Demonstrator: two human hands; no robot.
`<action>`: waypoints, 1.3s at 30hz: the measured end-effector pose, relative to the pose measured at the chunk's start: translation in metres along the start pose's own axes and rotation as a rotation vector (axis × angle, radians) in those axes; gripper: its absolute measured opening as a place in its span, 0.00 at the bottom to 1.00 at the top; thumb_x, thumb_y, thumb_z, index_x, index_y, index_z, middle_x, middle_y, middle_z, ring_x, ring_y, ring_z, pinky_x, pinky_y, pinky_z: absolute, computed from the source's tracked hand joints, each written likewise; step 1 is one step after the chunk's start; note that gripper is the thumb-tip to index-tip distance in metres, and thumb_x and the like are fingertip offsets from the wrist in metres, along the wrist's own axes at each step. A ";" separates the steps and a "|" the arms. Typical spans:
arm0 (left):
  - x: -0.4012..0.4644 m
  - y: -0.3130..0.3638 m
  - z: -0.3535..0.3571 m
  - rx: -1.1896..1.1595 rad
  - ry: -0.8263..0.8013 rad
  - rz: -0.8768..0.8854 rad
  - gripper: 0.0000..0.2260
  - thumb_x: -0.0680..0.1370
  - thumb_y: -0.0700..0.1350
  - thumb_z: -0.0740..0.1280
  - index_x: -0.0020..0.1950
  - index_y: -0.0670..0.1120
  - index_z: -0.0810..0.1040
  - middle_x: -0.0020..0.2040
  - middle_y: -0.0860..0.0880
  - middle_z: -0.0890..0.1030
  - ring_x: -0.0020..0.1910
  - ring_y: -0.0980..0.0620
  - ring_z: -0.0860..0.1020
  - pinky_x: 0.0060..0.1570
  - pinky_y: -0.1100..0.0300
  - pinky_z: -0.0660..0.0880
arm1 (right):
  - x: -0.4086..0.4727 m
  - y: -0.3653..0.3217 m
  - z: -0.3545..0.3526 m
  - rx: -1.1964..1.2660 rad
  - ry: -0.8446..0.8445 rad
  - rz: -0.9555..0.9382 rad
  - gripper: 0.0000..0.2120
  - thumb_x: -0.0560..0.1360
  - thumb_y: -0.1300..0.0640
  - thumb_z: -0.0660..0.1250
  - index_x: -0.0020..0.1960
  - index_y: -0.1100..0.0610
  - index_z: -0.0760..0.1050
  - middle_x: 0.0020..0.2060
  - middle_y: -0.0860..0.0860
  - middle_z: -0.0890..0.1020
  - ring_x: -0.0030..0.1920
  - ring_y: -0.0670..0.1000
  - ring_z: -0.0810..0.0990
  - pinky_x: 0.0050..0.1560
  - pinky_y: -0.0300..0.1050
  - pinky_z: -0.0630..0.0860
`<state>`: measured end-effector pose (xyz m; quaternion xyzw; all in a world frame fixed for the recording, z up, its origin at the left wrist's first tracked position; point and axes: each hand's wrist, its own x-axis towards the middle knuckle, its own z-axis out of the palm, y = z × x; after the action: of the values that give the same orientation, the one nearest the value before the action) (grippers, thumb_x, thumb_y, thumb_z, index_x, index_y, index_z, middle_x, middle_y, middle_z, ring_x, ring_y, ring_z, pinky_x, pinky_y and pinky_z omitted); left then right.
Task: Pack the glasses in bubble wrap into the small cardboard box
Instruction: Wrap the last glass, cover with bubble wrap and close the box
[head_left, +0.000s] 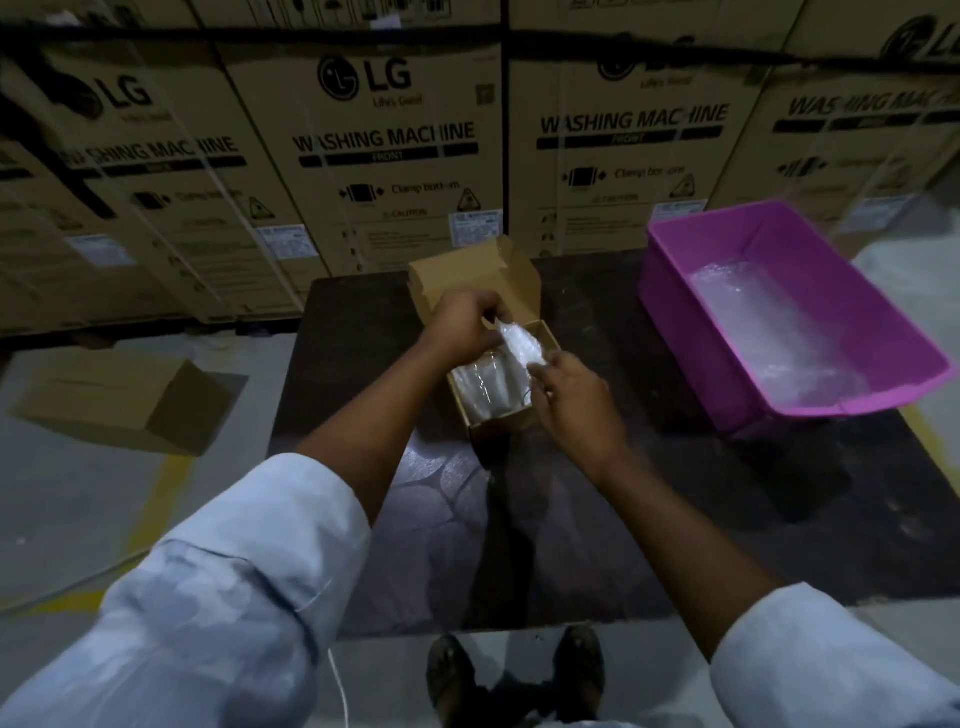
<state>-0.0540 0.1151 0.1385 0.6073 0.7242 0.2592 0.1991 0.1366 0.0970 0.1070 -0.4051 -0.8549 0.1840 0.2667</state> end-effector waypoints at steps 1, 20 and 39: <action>0.003 -0.002 0.005 -0.010 -0.009 -0.021 0.08 0.69 0.35 0.74 0.47 0.44 0.82 0.48 0.46 0.83 0.47 0.49 0.81 0.50 0.53 0.79 | -0.001 0.000 0.004 -0.016 -0.008 0.010 0.10 0.75 0.55 0.65 0.52 0.58 0.81 0.54 0.57 0.79 0.47 0.60 0.82 0.45 0.51 0.80; 0.041 -0.042 0.042 0.422 -0.231 0.048 0.12 0.75 0.41 0.66 0.57 0.51 0.81 0.58 0.47 0.77 0.55 0.45 0.77 0.51 0.57 0.72 | 0.027 0.012 0.060 -0.133 -0.320 0.194 0.17 0.78 0.60 0.60 0.65 0.54 0.73 0.55 0.57 0.77 0.52 0.61 0.79 0.50 0.49 0.75; 0.044 -0.040 0.049 0.655 -0.387 0.409 0.13 0.78 0.43 0.66 0.61 0.43 0.78 0.62 0.44 0.74 0.58 0.45 0.74 0.54 0.54 0.72 | 0.043 0.001 0.060 -0.383 -0.441 0.133 0.14 0.77 0.62 0.57 0.59 0.56 0.77 0.56 0.55 0.79 0.59 0.57 0.73 0.54 0.47 0.71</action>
<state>-0.0639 0.1597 0.0763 0.8069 0.5821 -0.0687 0.0725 0.0783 0.1254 0.0717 -0.4534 -0.8830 0.1201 -0.0193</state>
